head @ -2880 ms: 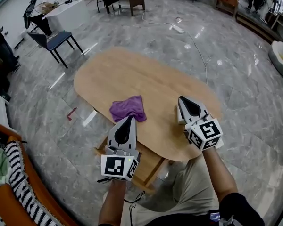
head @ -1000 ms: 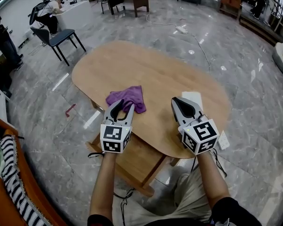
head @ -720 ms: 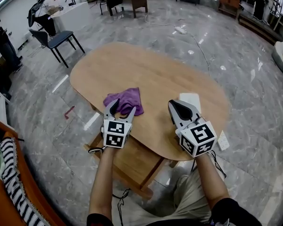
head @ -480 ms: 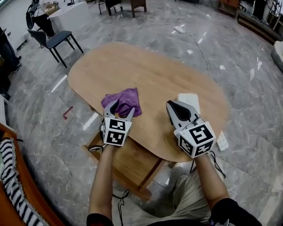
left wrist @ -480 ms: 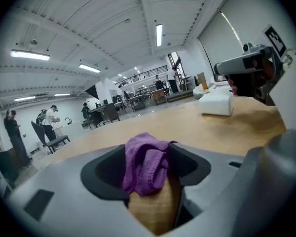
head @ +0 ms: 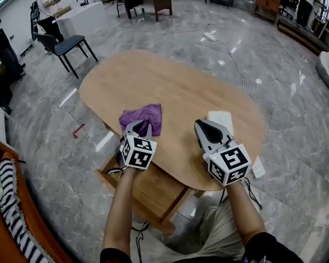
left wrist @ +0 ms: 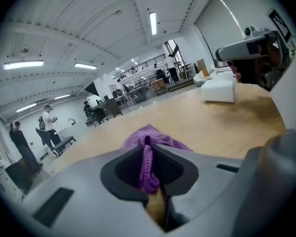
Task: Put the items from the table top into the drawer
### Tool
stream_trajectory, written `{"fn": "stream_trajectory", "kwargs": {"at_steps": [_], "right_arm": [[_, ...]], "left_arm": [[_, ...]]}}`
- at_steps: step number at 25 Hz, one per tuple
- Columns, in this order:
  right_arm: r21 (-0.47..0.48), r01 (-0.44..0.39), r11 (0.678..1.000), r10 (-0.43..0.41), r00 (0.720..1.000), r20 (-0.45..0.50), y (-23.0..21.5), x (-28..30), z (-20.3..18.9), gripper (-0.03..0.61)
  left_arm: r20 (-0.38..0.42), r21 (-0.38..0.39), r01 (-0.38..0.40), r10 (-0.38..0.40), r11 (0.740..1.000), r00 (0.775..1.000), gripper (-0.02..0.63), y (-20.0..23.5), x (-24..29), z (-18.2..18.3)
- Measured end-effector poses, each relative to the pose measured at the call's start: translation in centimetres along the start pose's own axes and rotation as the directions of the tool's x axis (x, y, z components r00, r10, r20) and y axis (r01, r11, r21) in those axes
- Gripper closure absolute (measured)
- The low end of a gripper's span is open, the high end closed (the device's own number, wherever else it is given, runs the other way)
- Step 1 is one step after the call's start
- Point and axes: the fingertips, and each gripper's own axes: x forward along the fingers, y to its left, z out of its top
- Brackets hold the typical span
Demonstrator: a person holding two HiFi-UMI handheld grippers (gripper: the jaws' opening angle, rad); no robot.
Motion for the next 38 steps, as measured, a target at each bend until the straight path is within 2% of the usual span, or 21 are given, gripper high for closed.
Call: {"fn": "stream_trajectory", "kwargs": {"at_steps": [14, 27, 38], "right_arm": [[-0.006, -0.001, 1.0, 0.001, 1.0, -0.005, 1.4, 0.0, 0.5, 0.565], [-0.027, 0.006, 1.0, -0.007, 1.0, -0.008, 4.7, -0.7, 1.5, 0.565], [-0.022, 0.048, 0.999, -0.048, 0.999, -0.003, 5.8, -2.7, 2.1, 0.565]], "left_arm": [[0.042, -0.052, 0.017, -0.014, 0.999, 0.999, 0.574, 0.3, -2.3, 0.2], [0.133, -0.082, 0.038, -0.027, 0.996, 0.991, 0.575, 0.3, -9.0, 0.0], [0.218, -0.077, 0.105, -0.085, 0.991, 0.972, 0.575, -2.9, -14.9, 0.0]]}}
